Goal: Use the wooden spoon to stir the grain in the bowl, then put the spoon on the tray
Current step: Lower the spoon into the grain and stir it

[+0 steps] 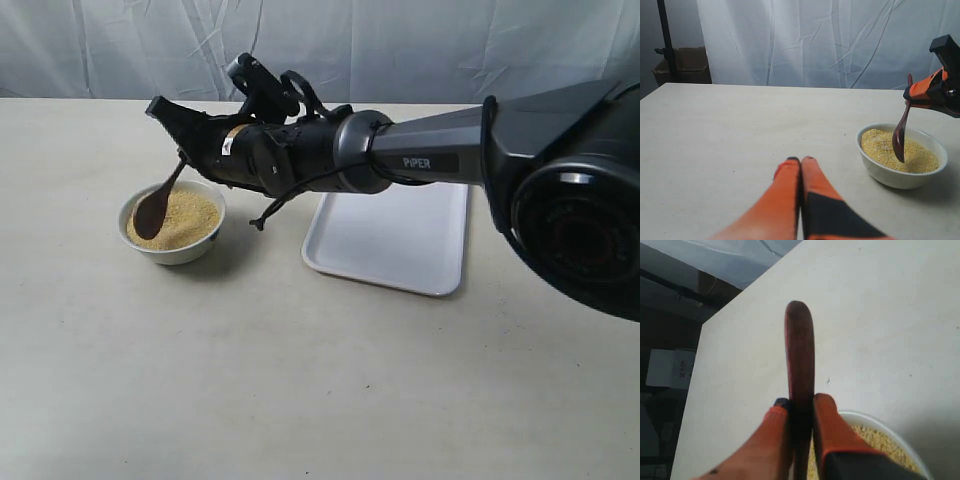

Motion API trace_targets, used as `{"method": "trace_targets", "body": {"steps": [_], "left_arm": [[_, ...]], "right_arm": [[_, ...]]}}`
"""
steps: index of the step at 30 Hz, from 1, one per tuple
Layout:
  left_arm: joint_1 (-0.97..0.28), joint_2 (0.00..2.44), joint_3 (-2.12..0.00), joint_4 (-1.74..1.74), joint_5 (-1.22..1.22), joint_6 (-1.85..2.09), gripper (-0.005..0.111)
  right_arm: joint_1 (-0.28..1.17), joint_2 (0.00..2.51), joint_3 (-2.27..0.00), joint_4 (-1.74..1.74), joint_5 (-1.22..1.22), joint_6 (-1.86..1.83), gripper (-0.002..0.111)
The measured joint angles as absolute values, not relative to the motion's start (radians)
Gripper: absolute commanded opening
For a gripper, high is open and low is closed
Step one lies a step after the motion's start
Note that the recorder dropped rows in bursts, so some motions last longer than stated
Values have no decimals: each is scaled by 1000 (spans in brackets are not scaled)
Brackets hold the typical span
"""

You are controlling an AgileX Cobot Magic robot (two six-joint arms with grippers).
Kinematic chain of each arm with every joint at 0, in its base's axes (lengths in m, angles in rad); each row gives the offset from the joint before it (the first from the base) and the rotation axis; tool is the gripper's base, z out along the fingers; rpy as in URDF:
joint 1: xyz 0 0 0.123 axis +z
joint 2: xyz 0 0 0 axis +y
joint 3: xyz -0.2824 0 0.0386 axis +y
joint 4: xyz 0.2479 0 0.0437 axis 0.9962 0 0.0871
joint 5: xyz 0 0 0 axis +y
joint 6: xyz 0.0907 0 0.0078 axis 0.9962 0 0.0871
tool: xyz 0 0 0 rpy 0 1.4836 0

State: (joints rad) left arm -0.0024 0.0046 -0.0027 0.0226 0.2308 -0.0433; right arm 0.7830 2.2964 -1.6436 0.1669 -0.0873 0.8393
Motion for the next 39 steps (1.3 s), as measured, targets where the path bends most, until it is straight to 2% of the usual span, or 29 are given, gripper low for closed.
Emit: {"method": "trace_targets", "body": {"steps": [11,27,30,32,34,39], "left_arm": [[-2,5,-3,23,231,-43,0],[-2,5,-3,23,231,-43,0],[-2,5,-3,23,231,-43,0],[-2,5,-3,23,231,-43,0],[-2,5,-3,23,231,-43,0],[-2,5,-3,23,231,-43,0]], "right_arm": [[783,2348,-1644,191,-139,841,-1],[781,2348,-1648,193,-92,805,-1],[781,2348,-1648,193,-86,801,11],[781,2348,-1648,193,-81,801,25],[781,2348,-1648,193,-73,797,34],[781,2348,-1648,193,-57,791,34]]}}
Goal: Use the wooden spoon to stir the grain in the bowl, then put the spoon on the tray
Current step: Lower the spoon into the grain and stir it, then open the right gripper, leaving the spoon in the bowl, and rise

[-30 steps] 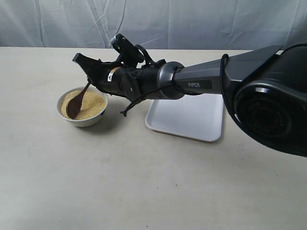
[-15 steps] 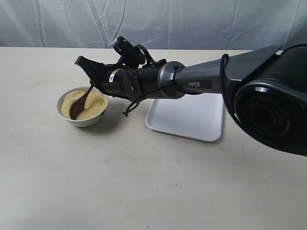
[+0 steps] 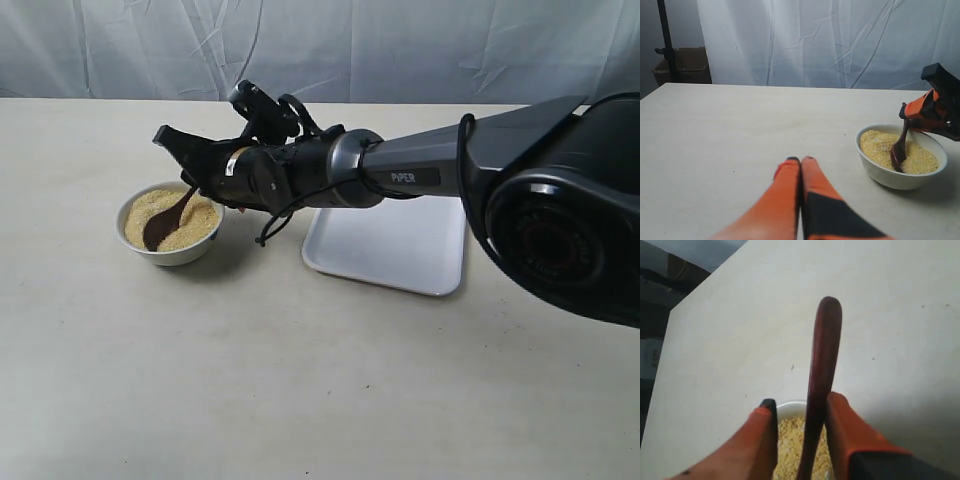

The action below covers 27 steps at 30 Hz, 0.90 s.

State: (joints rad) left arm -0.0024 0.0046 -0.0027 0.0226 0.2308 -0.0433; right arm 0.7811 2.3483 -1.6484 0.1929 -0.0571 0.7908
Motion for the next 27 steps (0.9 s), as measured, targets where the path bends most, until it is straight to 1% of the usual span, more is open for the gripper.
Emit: {"method": "trace_targets", "body": {"steps": [5,14,27], "left_arm": [[-2,5,-3,23,231,-43,0],[-2,5,-3,23,231,-43,0],[-2,5,-3,23,231,-43,0]], "right_arm": [[781,2348,-1648,201,-55,791,34],[762,2346,-1653,222,27,791,34],[762,2254,-1653,219,59,791,34]]}}
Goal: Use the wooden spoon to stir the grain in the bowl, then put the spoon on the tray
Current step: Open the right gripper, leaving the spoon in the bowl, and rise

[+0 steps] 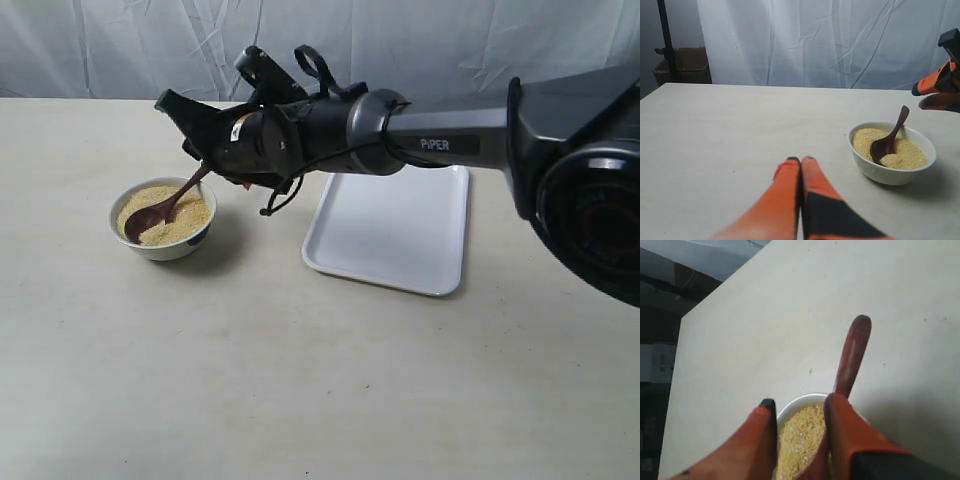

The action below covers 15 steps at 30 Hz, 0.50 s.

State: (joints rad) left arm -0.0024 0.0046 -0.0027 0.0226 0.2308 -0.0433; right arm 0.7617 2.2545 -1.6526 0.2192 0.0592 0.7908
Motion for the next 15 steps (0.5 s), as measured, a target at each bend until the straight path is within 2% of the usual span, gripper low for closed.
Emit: {"method": "trace_targets", "body": {"steps": [3,6,8,11,12,14,15], "left_arm": [[-2,5,-3,23,231,-43,0],[-2,5,-3,23,231,-43,0],[-2,5,-3,23,231,-43,0],[-2,5,-3,23,231,-43,0],[-2,5,-3,23,231,-43,0],[-2,5,-3,23,231,-43,0],[-2,5,-3,23,231,-43,0]], "right_arm": [[737,2218,-1653,192,107,783,34],[664,2184,-1653,254,238,614,34],[614,2182,-1653,485,355,274,34],[506,2184,-1649,1067,696,-417,34],[485,2187,-1647,1179,770,-515,34],[465,2187,-1611,1392,808,-709,34],[468,2184,-1563,1543,751,-801,34]]}}
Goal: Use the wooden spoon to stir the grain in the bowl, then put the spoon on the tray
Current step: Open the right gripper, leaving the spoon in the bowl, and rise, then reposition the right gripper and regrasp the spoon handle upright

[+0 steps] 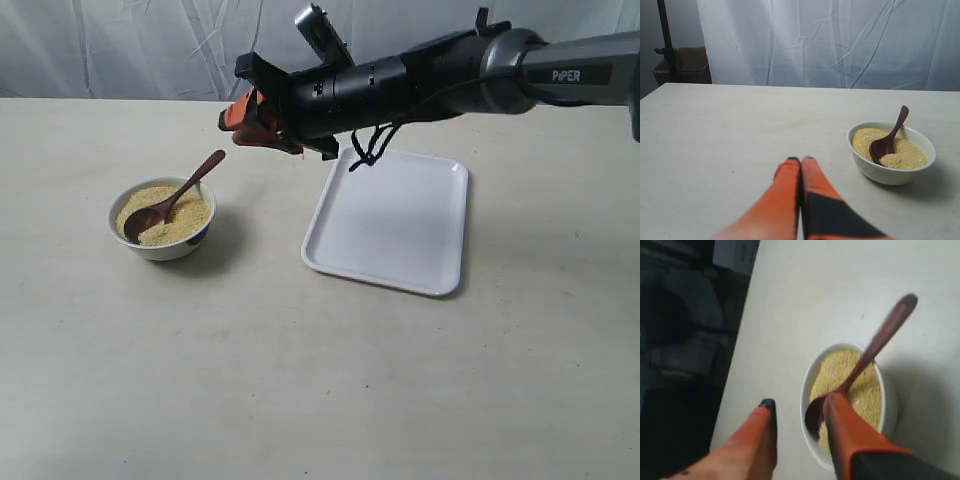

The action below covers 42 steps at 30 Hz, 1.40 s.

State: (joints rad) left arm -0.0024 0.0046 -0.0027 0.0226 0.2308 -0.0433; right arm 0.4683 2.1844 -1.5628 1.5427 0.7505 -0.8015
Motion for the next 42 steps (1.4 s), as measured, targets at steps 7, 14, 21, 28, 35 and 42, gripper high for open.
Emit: {"method": "trace_targets", "body": {"steps": [7,14,21,28,35,42], "left_arm": [[-2,5,-3,23,231,-43,0],[-2,5,-3,23,231,-43,0],[-2,5,-3,23,231,-43,0],[-2,5,-3,23,231,-43,0],[-2,5,-3,23,231,-43,0],[-2,5,-3,23,231,-43,0]], "right_arm": [[538,2233,-1449,1724,546,-987,35],[540,2289,-1464,1736,524,-929,50],[564,2226,-1465,1738,410,-944,50],[661,2097,-1465,1738,16,-1098,50],[777,2050,-1467,1606,-486,-1191,50],[773,2057,-1526,1060,-22,-724,48]]}}
